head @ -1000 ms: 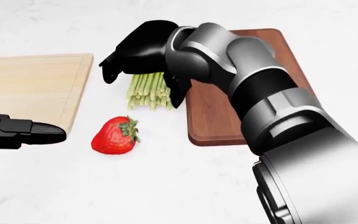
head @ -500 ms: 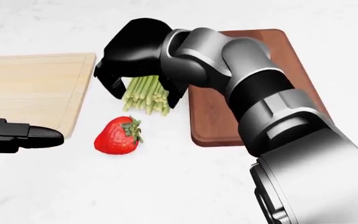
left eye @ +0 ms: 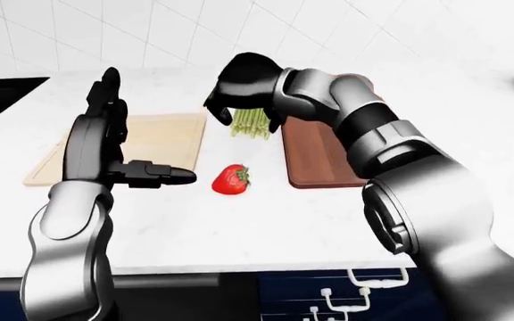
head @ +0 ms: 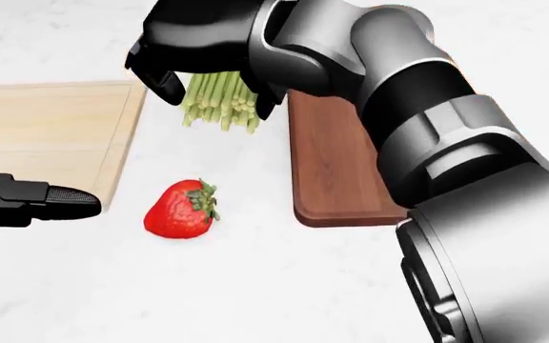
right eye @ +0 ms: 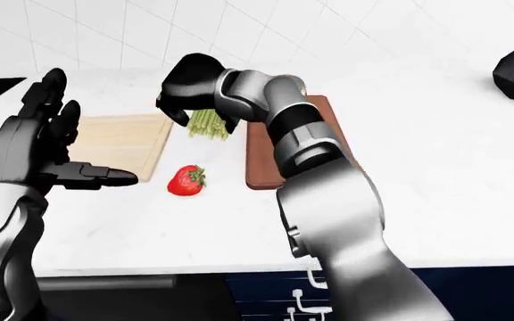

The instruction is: Place the strawberry and the asparagus on separate cutting boards.

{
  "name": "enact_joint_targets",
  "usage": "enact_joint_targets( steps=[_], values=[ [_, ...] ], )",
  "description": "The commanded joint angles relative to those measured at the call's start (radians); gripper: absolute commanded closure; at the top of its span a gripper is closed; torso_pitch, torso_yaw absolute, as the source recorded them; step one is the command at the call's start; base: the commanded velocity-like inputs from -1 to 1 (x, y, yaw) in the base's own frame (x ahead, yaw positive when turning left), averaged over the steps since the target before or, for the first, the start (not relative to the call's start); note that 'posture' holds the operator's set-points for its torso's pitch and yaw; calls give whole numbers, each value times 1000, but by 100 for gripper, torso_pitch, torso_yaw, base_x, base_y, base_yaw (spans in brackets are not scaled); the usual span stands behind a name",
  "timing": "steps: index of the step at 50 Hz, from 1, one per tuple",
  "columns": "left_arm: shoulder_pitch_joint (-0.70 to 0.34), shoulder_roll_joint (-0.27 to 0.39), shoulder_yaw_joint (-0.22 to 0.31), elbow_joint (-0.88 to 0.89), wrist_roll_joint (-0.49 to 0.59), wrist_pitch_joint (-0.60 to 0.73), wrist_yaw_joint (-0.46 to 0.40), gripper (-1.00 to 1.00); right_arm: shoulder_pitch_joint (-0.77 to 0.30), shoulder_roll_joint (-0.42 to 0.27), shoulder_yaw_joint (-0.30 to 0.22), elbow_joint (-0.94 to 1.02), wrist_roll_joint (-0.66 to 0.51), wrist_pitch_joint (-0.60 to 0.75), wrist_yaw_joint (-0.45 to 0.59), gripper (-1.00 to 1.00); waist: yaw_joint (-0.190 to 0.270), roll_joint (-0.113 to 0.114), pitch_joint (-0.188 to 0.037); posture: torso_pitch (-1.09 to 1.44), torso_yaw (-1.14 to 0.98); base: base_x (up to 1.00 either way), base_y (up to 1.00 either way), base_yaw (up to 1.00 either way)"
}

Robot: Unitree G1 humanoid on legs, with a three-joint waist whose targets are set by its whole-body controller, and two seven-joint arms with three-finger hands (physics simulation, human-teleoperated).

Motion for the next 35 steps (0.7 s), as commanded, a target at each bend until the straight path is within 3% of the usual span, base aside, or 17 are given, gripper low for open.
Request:
enact_joint_targets(
  steps=[1, 14, 35],
  values=[
    [-24, 13, 8, -24, 7, -26, 5, -100, -54, -26, -25, -41, 35, 17, -1, 71, -1, 6, -29, 0, 0, 0, 0, 0],
    [-27, 0, -2, -25, 4, -33, 7, -100, -59, -146, -42, -67, 83, 16, 130, 76, 0, -3, -26, 0, 0, 0, 0, 0],
    [-38, -3, -16, -11, 14, -31, 5, -100, 48, -217, -34, -78, 114, 52, 199, 77, 1, -7, -31, 0, 0, 0, 0, 0]
  ],
)
